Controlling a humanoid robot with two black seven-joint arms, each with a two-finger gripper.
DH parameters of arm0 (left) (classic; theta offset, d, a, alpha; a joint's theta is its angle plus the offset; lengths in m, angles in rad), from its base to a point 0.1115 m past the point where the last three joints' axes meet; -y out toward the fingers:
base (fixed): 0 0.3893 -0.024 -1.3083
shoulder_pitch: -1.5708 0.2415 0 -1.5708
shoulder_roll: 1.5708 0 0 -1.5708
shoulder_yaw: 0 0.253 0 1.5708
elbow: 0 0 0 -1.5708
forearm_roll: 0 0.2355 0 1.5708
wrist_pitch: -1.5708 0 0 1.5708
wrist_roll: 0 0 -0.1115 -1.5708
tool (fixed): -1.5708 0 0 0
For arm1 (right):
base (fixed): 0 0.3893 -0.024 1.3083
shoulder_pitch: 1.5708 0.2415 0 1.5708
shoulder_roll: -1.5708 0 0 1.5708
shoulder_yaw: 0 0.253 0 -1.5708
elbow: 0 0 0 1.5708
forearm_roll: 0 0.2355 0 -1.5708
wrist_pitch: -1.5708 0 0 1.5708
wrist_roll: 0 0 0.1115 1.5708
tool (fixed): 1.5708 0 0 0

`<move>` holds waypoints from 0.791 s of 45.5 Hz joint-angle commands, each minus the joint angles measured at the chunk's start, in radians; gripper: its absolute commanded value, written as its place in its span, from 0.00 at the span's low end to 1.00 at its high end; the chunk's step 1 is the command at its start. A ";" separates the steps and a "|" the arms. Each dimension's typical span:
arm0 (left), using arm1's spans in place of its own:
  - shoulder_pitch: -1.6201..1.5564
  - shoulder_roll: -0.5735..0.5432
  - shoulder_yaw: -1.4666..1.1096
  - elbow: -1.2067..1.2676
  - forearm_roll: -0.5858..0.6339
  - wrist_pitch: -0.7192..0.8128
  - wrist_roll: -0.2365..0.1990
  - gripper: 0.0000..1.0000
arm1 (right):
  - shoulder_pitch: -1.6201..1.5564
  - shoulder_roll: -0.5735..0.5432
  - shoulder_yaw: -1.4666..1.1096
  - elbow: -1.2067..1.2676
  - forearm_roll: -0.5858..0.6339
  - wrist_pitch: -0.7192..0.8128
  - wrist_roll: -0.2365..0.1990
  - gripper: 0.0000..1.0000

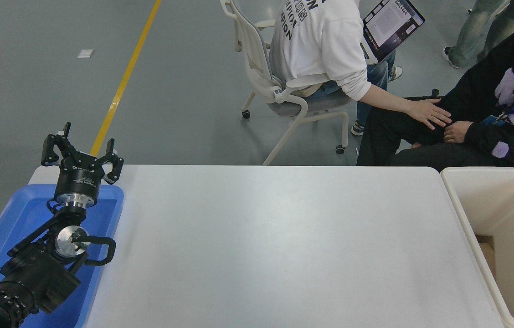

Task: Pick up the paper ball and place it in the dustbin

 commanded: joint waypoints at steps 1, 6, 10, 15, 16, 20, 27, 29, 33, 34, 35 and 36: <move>0.000 0.000 0.001 -0.001 0.000 0.000 0.000 0.99 | 0.149 -0.096 -0.041 0.233 -0.003 -0.002 0.000 0.78; 0.000 0.000 0.001 -0.001 0.000 0.000 0.000 0.99 | 0.251 -0.130 -0.134 0.388 -0.006 -0.002 0.000 0.81; 0.000 0.000 0.001 -0.001 0.000 0.000 0.000 0.99 | 0.397 -0.132 -0.251 0.488 0.003 0.009 -0.002 1.00; 0.000 -0.002 0.001 -0.001 0.000 0.000 0.000 0.99 | 0.556 -0.145 -0.354 0.663 0.002 0.015 -0.002 1.00; 0.001 -0.002 0.001 0.001 0.000 0.000 0.000 0.99 | 0.593 -0.149 -0.381 0.696 0.003 0.015 -0.002 1.00; 0.000 0.000 0.001 -0.001 0.000 0.000 0.000 0.99 | 0.730 -0.141 -0.489 0.822 0.000 0.022 -0.002 1.00; 0.000 -0.002 0.001 0.001 0.001 0.000 0.000 0.99 | 0.902 -0.100 -0.581 0.983 0.003 0.100 0.000 1.00; 0.000 -0.002 0.001 -0.001 0.000 0.000 0.000 0.99 | 0.943 -0.095 -0.593 1.022 0.006 0.148 0.000 1.00; 0.000 -0.002 0.001 0.001 0.001 0.000 0.000 0.99 | 1.028 -0.086 -0.602 1.086 0.017 0.245 -0.002 1.00; 0.000 0.000 0.001 -0.001 0.001 0.000 0.000 0.99 | 1.052 -0.083 -0.605 1.100 0.015 0.275 -0.002 1.00; 0.000 -0.002 0.001 0.001 0.001 0.000 0.000 0.99 | 1.104 -0.067 -0.622 1.117 0.015 0.351 -0.002 1.00; 0.000 -0.002 0.001 -0.001 0.000 0.000 0.000 0.99 | 1.129 -0.058 -0.628 1.119 0.015 0.390 0.000 1.00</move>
